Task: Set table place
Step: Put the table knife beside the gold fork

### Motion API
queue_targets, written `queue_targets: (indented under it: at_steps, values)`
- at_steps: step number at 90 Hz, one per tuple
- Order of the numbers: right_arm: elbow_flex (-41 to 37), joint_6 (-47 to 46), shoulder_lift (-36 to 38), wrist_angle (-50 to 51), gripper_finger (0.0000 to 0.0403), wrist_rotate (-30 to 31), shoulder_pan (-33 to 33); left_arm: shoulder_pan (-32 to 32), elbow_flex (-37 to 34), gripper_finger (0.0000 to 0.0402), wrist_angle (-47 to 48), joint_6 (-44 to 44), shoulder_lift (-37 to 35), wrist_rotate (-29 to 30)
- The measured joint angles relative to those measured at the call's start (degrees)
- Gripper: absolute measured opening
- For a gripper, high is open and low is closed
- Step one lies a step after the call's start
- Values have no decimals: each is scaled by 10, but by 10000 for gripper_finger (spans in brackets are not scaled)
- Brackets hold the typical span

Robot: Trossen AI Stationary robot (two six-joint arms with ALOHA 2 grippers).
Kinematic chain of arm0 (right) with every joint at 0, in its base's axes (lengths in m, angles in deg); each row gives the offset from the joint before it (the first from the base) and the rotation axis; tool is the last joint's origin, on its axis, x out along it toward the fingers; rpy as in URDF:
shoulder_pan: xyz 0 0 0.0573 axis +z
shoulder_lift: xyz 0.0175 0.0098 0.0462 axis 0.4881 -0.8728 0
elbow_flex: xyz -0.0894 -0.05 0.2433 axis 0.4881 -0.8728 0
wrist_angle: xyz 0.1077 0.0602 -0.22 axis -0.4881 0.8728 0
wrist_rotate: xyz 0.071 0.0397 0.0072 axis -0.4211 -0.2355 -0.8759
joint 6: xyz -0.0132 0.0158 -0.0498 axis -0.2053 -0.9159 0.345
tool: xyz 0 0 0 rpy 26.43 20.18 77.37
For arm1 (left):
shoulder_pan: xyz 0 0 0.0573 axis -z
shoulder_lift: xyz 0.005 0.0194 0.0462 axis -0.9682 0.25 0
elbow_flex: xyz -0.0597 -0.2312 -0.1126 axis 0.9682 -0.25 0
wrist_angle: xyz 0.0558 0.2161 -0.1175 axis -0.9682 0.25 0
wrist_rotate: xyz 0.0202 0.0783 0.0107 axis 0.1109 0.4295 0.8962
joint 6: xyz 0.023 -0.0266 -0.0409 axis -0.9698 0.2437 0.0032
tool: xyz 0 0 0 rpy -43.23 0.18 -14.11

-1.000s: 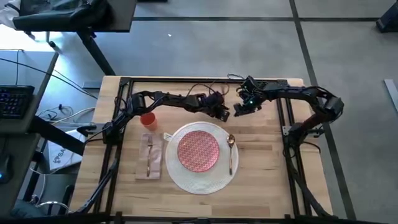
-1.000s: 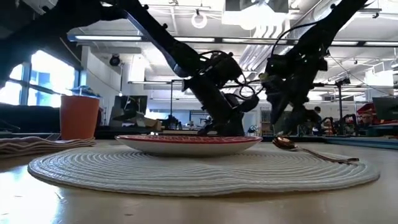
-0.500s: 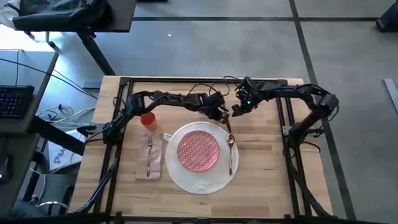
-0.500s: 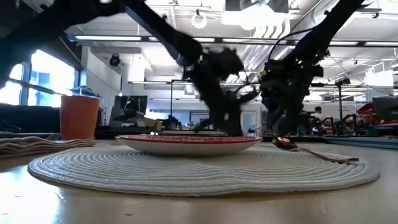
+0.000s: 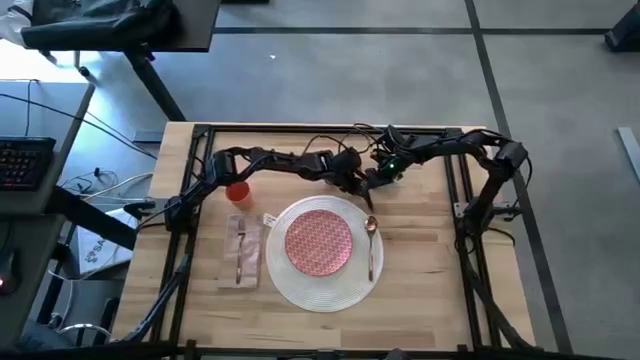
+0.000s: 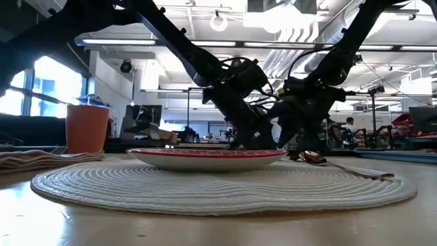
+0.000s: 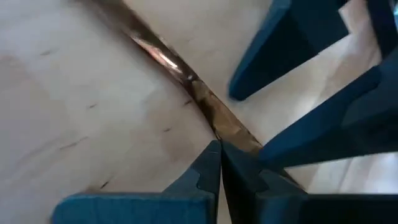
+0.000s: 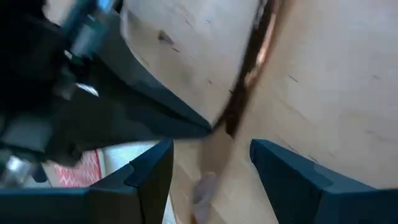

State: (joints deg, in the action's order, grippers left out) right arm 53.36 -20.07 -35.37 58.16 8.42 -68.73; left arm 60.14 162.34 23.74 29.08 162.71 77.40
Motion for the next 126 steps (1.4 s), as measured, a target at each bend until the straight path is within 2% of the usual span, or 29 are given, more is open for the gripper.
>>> queue_targets:
  at_steps: [22, 51, 81, 93, 126]
  values:
    - [1, 2, -26, -25, 208, -36, 3, 2, -1, 0, -2, 4, 2, 9]
    - [0, 16, -27, -20, 208, -42, 3, 5, -2, 0, -21, -2, 6, 22]
    - [-1, 84, -29, -21, 202, -70, 1, 13, -3, 0, -46, -16, 8, 46]
    - [-1, 115, -30, -13, 167, -68, 3, 13, -3, 0, -46, -24, 8, 48]
    - [0, 186, -30, 31, 21, -19, 9, 9, -3, 0, -49, -63, 9, 39]
